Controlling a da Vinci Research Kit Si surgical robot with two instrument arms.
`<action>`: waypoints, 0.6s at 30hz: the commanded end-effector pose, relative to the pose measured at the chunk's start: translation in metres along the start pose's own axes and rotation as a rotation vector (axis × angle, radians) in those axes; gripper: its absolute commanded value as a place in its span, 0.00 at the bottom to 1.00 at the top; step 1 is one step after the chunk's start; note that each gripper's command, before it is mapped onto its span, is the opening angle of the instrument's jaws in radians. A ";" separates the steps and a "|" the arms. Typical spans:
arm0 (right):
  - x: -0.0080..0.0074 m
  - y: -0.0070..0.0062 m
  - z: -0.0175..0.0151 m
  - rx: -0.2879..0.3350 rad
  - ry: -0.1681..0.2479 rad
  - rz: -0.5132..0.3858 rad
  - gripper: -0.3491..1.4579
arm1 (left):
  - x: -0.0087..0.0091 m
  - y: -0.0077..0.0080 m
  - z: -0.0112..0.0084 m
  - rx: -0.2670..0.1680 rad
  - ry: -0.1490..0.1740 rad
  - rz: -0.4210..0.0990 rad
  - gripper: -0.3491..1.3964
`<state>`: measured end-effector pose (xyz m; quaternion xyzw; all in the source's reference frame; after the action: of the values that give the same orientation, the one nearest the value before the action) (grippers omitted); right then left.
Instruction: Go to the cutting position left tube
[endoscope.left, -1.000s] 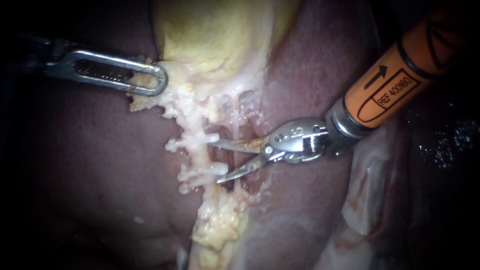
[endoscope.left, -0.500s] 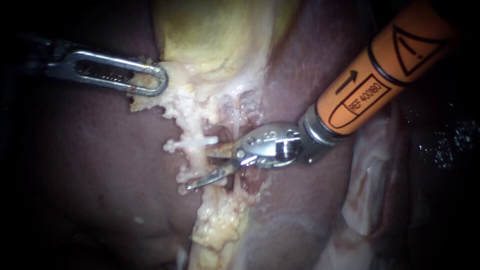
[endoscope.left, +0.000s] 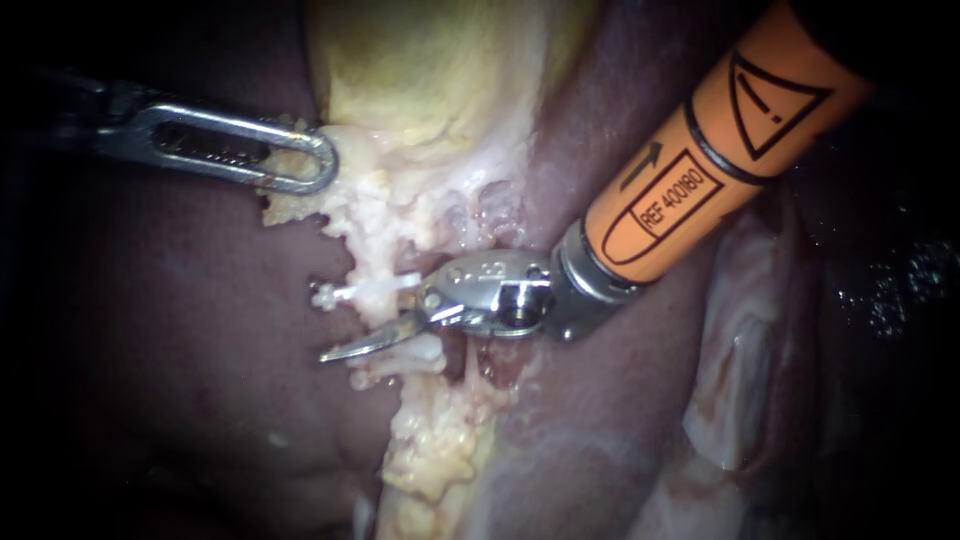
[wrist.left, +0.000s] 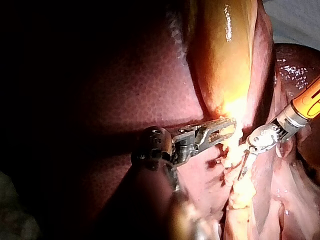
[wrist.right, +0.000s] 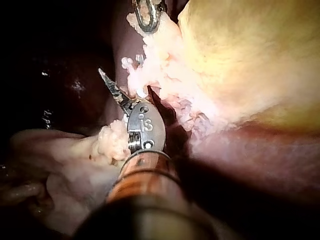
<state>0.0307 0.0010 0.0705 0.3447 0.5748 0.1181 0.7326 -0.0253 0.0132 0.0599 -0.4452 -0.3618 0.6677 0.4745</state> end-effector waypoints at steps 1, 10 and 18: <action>0.0000 0.0000 0.0002 0.001 0.002 0.003 0.92 | 0.0000 0.0000 0.0000 0.000 0.000 0.000 0.00; 0.0006 -0.0003 0.0017 -0.007 0.014 0.027 0.91 | 0.0000 0.0000 0.0001 0.000 0.000 0.000 0.00; 0.0002 -0.0008 0.0021 -0.007 0.012 0.028 0.93 | 0.0000 0.0000 0.0000 0.000 0.000 0.000 0.00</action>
<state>0.0326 -0.0004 0.0700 0.3498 0.5738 0.1332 0.7284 -0.0253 0.0132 0.0599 -0.4453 -0.3617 0.6676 0.4746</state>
